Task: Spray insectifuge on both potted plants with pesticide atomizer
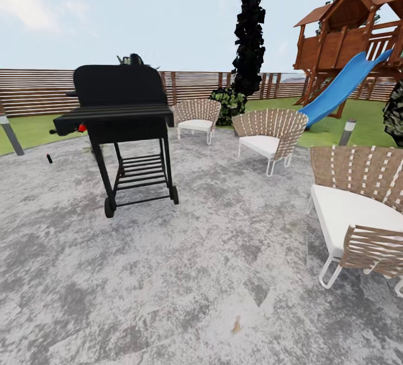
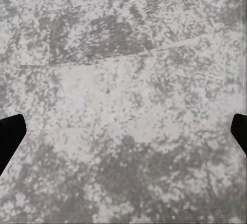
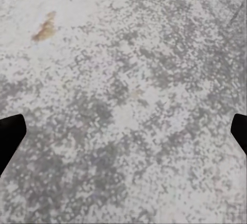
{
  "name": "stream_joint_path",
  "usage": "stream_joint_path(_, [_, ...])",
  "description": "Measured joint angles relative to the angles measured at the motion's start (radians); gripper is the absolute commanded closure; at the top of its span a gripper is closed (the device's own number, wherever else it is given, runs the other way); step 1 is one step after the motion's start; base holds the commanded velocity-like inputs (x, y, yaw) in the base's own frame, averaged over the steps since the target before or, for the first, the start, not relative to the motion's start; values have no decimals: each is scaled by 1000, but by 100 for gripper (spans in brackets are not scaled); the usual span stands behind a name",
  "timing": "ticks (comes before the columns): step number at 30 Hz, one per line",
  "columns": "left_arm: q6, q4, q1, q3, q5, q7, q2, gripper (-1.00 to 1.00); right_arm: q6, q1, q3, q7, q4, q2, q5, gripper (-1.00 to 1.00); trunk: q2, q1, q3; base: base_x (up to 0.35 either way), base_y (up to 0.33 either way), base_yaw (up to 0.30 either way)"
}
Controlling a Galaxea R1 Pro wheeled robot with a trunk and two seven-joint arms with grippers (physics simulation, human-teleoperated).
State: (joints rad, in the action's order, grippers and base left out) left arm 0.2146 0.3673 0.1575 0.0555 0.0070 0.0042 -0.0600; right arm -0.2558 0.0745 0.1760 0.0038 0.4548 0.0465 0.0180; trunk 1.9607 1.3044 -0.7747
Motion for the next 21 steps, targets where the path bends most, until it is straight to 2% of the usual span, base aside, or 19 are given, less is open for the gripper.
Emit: stream_joint_path(21, [0,0,0,0,0,0,0,-100,0,0,0,0,0,0,0,-100,0,0,0,315,-132,0])
